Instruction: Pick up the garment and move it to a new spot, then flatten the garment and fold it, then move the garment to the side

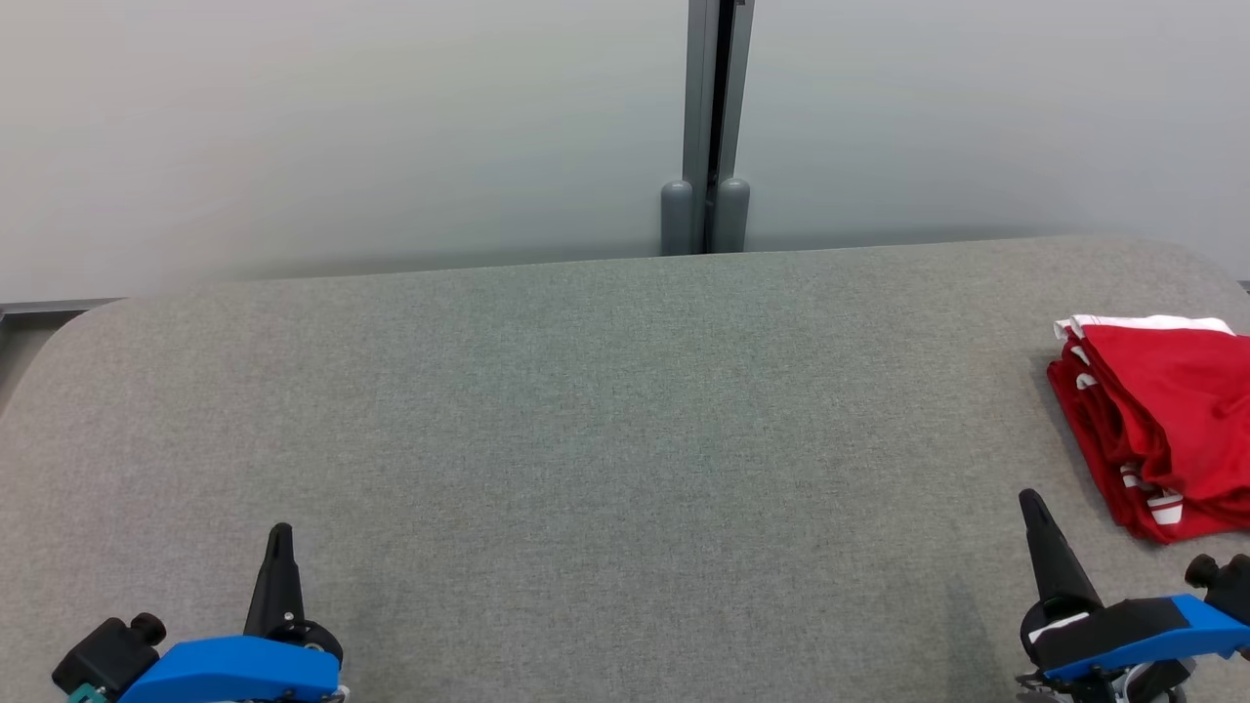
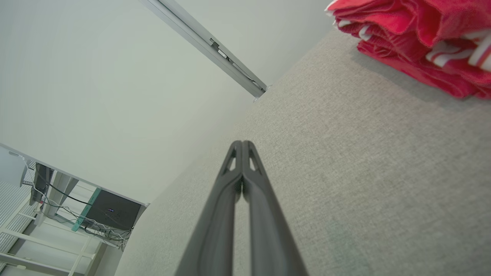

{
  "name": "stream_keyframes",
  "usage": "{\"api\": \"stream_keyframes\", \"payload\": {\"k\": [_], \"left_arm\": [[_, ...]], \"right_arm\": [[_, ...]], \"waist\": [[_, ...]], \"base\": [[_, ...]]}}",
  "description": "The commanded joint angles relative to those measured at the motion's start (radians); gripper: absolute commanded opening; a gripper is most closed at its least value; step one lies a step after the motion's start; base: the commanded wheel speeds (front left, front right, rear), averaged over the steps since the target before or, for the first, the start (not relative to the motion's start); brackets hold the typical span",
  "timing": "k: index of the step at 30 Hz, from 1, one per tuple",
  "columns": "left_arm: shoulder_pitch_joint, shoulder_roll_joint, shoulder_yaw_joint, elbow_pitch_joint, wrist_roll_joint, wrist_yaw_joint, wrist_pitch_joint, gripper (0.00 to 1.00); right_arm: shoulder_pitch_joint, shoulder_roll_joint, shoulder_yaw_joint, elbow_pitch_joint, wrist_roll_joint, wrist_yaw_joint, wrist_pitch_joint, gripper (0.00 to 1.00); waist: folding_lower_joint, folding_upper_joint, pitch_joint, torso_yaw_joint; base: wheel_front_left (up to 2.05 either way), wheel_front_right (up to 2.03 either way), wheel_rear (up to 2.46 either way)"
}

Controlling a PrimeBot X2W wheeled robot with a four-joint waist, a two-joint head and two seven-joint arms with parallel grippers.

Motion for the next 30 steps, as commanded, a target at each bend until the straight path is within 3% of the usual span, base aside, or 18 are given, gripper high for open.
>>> {"api": "stream_keyframes", "payload": {"k": [1,30], "left_arm": [[-0.027,0.001,0.011,-0.017,-0.031,-0.004,0.007,0.0],[-0.056,-0.012,0.043,-0.043,-0.323,-0.007,0.091,0.0]], "right_arm": [[-0.031,0.001,-0.006,-0.011,0.032,0.0,0.006,0.0],[-0.048,0.019,-0.027,-0.009,0.33,0.0,0.051,0.0]], "waist": [[0.0,-0.0001,0.0,0.0],[-0.0001,-0.0001,-0.003,0.006]], "base": [[0.0,0.0,0.0],[0.0,0.0,0.0]]}}
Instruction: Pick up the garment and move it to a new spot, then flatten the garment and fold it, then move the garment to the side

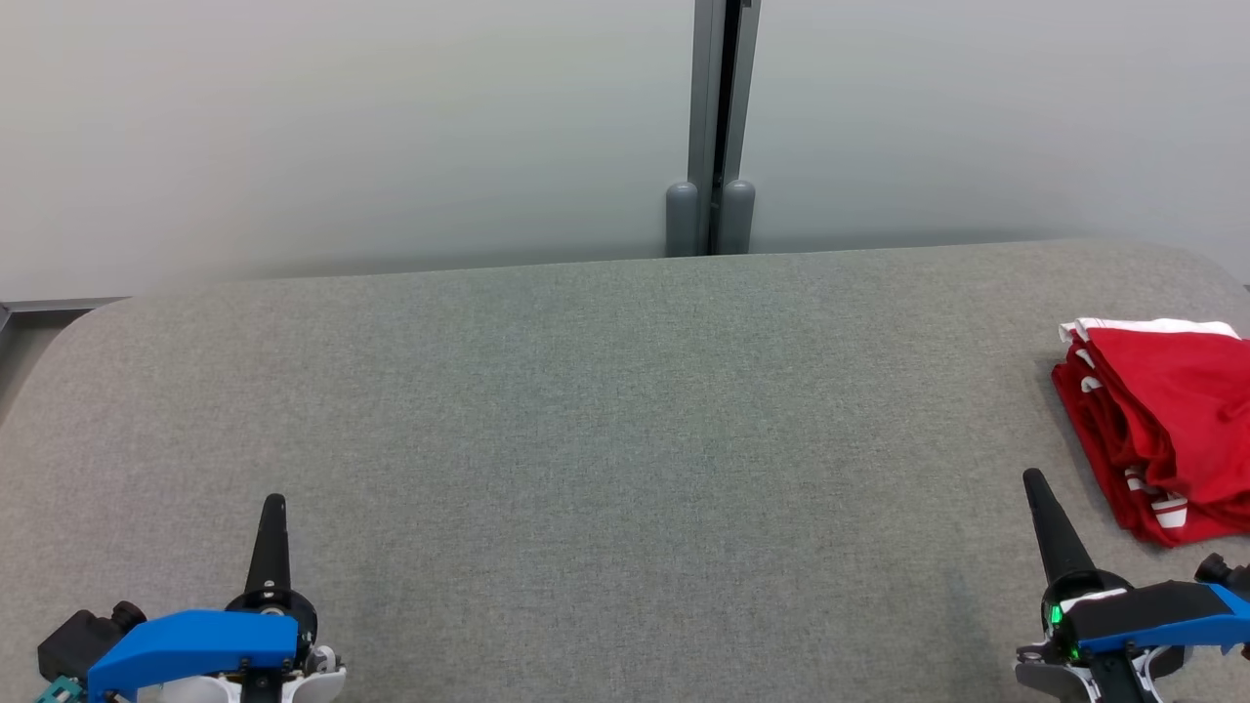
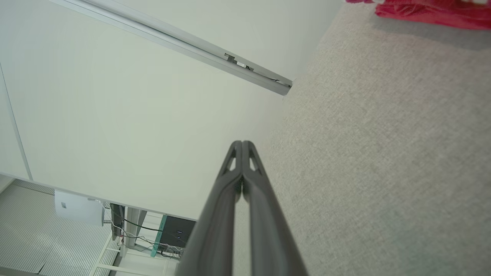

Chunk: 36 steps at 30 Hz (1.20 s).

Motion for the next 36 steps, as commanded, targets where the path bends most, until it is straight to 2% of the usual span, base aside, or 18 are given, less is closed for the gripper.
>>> {"api": "stream_keyframes", "payload": {"k": [1,36], "left_arm": [[-0.022,0.002,0.007,-0.013,-0.028,-0.007,0.009,0.0],[-0.049,-0.011,0.037,-0.035,-0.286,-0.009,0.082,0.0]], "right_arm": [[-0.019,0.001,-0.006,-0.008,0.029,0.0,0.004,0.0],[-0.034,0.018,-0.023,-0.005,0.294,0.0,0.045,0.0]], "waist": [[-0.0001,-0.0001,0.0,0.0],[-0.0001,-0.0001,-0.003,0.008]], "base": [[0.0,0.0,0.0],[0.0,0.0,0.0]]}}
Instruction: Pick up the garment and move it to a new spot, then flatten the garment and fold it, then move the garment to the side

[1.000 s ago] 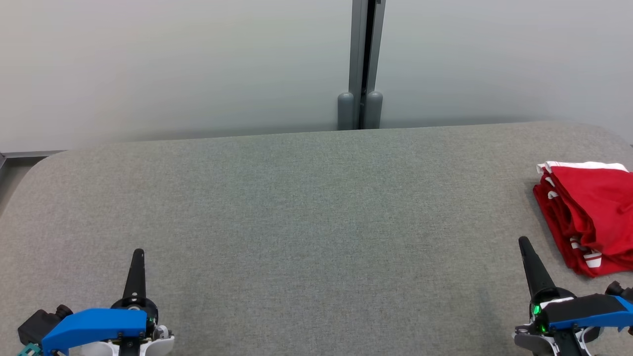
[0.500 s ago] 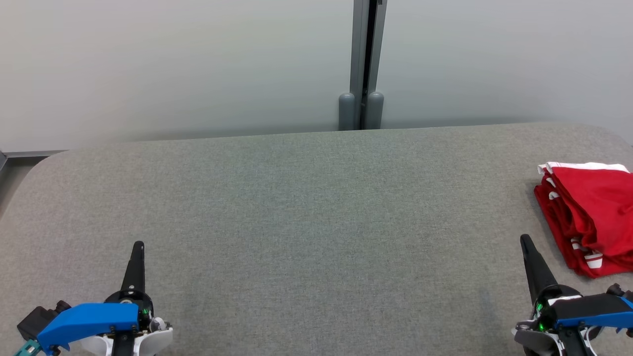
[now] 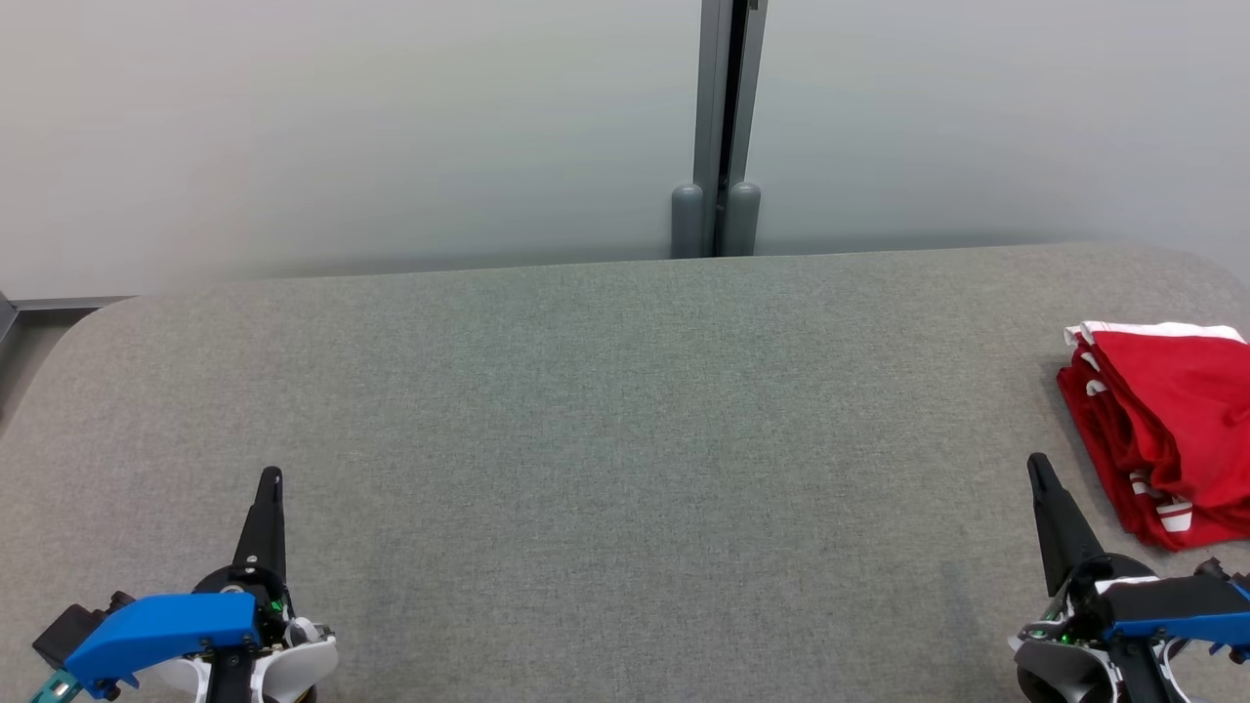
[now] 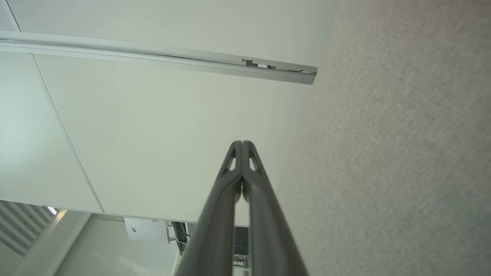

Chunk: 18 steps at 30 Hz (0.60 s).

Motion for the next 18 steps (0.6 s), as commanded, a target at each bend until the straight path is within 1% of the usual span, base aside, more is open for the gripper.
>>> {"api": "stream_keyframes", "payload": {"k": [1,16,18], "left_arm": [[-0.019,-0.002,0.007,-0.007,-0.016,-0.008,0.006,0.0],[-0.026,-0.007,0.016,-0.015,-0.11,-0.009,0.032,0.0],[-0.025,-0.007,0.016,-0.015,-0.109,-0.009,0.034,0.0]], "right_arm": [[-0.013,0.003,-0.004,-0.004,0.021,0.0,0.005,0.0],[-0.02,0.009,-0.011,-0.002,0.116,0.0,0.02,0.0],[-0.02,0.009,-0.011,-0.002,0.115,0.0,0.02,0.0]], "waist": [[0.0,-0.0001,0.0,0.0],[-0.0001,-0.0001,-0.001,0.004],[-0.0001,-0.0001,-0.001,0.004]], "base": [[0.0,0.0,0.0],[0.0,0.0,0.0],[0.0,0.0,0.0]]}}
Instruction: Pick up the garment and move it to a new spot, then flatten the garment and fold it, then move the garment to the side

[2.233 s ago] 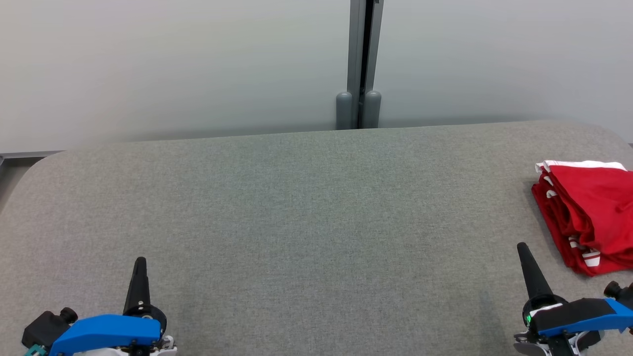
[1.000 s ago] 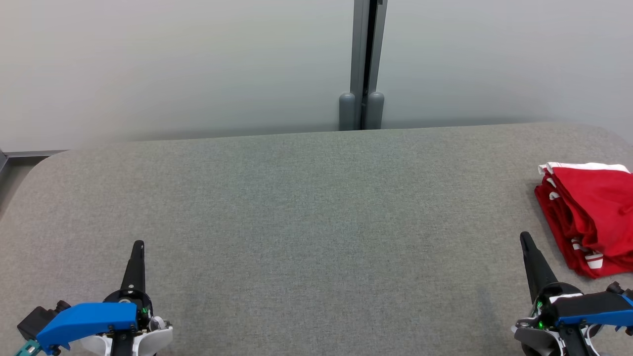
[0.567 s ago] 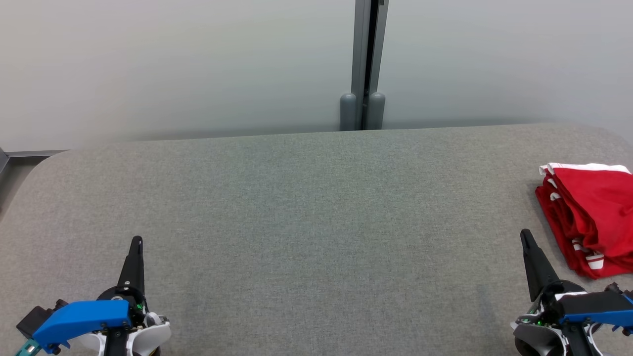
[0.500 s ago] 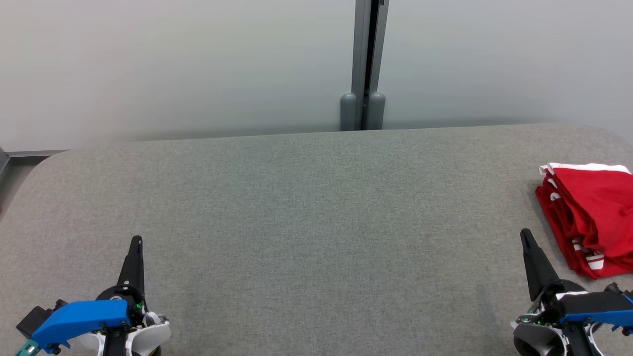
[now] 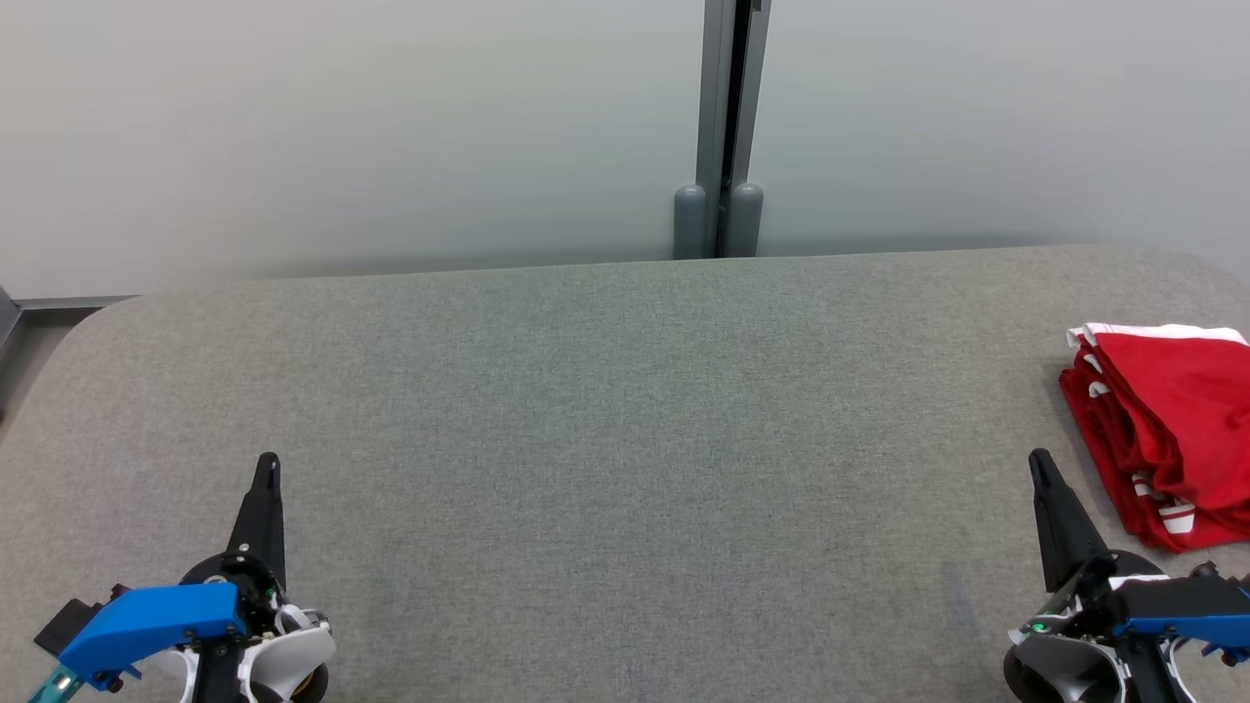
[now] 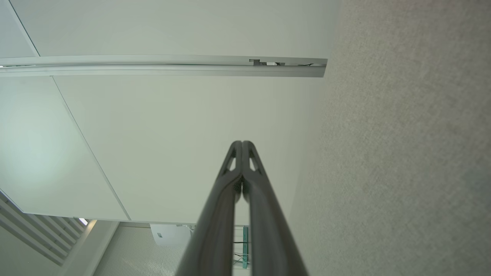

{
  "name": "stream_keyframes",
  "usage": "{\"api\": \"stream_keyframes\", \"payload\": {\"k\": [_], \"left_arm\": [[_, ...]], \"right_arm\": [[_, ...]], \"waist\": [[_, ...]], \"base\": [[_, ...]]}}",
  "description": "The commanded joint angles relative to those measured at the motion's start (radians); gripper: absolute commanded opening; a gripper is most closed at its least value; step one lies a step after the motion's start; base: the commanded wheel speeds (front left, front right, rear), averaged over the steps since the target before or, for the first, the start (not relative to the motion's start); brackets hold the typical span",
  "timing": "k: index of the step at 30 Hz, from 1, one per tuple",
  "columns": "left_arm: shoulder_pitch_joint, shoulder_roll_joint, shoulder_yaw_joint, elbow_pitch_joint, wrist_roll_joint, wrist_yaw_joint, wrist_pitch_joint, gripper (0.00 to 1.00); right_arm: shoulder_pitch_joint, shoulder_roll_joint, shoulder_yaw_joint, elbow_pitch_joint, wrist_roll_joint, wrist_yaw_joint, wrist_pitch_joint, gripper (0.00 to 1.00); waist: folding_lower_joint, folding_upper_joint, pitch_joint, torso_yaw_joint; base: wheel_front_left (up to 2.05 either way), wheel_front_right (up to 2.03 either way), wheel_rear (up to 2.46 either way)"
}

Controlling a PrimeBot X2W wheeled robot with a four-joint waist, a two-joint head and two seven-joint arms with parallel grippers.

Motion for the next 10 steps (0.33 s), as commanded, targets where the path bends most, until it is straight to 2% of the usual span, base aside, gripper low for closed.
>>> {"api": "stream_keyframes", "payload": {"k": [1,10], "left_arm": [[-0.01,-0.002,0.002,-0.004,-0.002,-0.009,0.005,0.0],[-0.01,-0.002,0.002,-0.004,-0.002,-0.009,0.005,0.0]], "right_arm": [[-0.014,0.002,-0.003,-0.002,0.003,0.0,0.003,0.0],[-0.014,0.002,-0.003,-0.002,0.003,0.0,0.003,0.0]], "waist": [[-0.0001,-0.0001,0.0,0.0],[-0.0001,-0.0001,0.0,0.0]], "base": [[0.0,0.0,0.0],[0.0,0.0,0.0]]}}
